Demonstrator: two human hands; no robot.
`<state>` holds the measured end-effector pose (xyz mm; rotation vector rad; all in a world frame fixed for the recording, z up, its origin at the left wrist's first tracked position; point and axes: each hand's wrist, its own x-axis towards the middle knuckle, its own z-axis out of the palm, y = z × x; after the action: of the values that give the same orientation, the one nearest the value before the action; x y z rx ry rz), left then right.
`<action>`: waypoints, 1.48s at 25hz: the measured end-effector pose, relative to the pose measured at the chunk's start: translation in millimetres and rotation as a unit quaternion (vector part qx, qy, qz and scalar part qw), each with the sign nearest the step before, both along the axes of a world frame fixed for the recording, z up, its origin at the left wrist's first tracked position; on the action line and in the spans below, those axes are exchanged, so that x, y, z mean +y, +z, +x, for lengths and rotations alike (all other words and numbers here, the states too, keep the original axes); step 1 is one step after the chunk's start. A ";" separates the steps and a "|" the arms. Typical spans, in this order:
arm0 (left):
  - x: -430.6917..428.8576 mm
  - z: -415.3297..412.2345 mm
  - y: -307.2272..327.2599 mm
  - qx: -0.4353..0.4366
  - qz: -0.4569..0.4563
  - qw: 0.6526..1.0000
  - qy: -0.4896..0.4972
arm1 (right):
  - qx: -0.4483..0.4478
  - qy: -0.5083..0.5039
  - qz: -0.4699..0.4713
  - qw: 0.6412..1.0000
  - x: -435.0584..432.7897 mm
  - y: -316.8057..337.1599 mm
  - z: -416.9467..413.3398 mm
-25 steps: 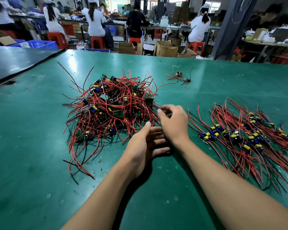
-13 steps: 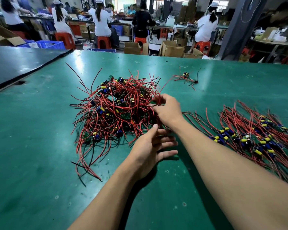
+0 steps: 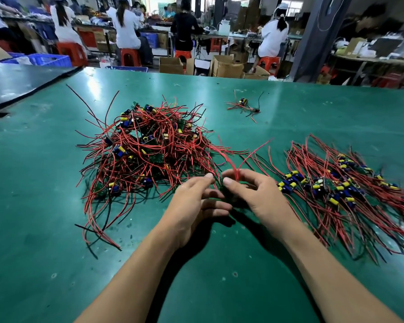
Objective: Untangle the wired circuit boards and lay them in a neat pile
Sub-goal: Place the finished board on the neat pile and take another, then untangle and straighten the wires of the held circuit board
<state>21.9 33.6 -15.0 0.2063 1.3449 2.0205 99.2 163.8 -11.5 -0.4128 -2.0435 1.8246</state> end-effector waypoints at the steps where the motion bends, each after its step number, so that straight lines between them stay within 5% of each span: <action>1: 0.0 1.7 -0.6 0.019 -0.009 1.000 0.001 | -0.003 0.008 0.024 1.000 -0.7 0.7 -0.1; 6: -1.8 9.1 -5.0 0.070 -0.022 0.997 0.031 | -0.027 -0.057 0.235 0.970 1.8 -0.9 -0.2; 14: -2.0 12.1 -6.4 0.072 -0.008 0.994 0.079 | -0.018 0.016 0.133 0.991 4.5 -3.2 0.7; 21: -6.4 14.9 -7.0 0.103 -0.018 0.984 0.148 | -0.089 -0.023 -0.010 0.996 -0.5 -0.4 -0.2; 28: -13.2 7.7 5.8 0.020 0.041 0.992 0.116 | -0.104 -0.105 -0.016 0.989 11.0 5.3 -0.3; 32: -13.2 9.8 8.0 -0.022 0.064 0.996 0.049 | -0.140 0.000 0.085 0.987 8.0 4.4 7.5; 37: -10.7 12.0 4.6 -0.046 0.049 0.998 0.000 | -0.070 0.053 0.048 0.995 2.3 3.4 3.5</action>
<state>33.8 23.0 -10.5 0.1558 1.1912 2.0731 102.7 166.2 -8.1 -0.4229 -2.2773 1.7938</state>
